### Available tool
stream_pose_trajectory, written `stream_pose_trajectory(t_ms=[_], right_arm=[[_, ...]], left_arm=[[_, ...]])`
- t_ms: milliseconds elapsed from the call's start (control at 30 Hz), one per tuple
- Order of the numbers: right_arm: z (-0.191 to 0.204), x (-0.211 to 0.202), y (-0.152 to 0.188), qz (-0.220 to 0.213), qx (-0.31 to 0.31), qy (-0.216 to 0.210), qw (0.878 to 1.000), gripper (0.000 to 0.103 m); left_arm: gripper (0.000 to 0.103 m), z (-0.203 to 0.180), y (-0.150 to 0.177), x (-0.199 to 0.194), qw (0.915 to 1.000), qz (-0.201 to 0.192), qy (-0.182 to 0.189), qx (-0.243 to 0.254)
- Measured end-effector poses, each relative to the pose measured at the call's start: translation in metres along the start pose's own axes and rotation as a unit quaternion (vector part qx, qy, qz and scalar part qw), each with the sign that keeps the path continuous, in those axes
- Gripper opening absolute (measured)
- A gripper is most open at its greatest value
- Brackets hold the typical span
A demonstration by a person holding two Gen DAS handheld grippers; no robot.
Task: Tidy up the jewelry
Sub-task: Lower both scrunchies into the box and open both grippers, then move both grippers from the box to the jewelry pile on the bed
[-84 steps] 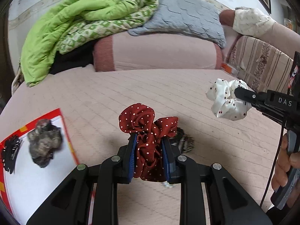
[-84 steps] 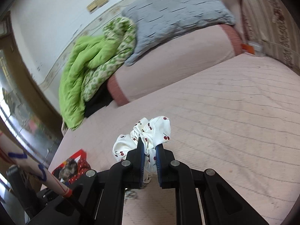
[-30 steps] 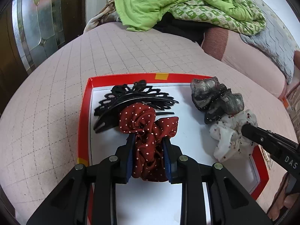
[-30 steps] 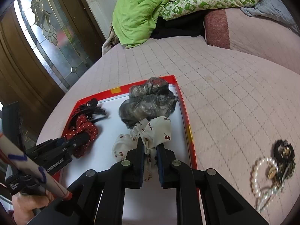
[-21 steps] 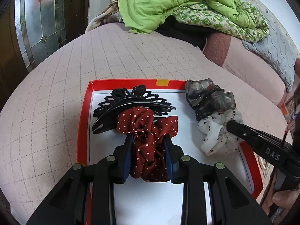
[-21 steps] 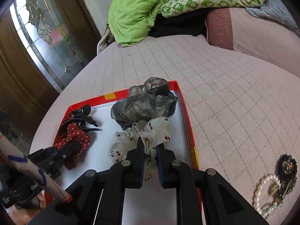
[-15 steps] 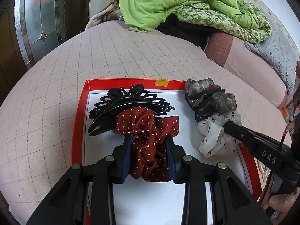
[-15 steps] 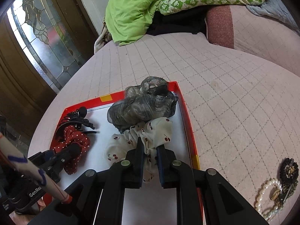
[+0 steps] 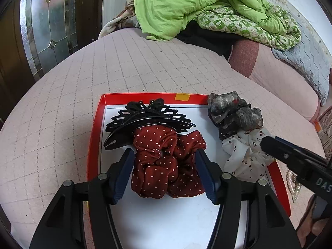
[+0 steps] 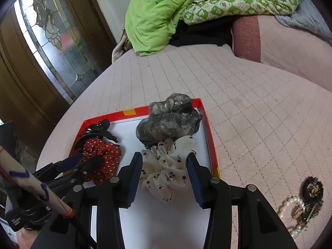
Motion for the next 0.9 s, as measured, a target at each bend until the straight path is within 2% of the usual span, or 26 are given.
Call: stream_pose_trajectory(t_ms=[267, 900], right_arm=[[-0.004, -0.017, -0.001, -0.010, 0.003, 0.004, 1.000, 0.049], [-0.015, -0.048, 0.009, -0.026, 0.015, 0.007, 1.000, 0.051]], left_arm=[[0.067, 0.000, -0.002, -0.006, 0.9999, -0.012, -0.008, 0.005], [0.073, -0.015, -0.002, -0.034, 0.9971, -0.061, -0.033, 0.029]])
Point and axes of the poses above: each gripper's, at about its wrist camera, not at the fingertips, and x roughly the way its jaws point, z to its left, y to its underside, the point moved 7 cm from there along x, roughly the way its jaws point
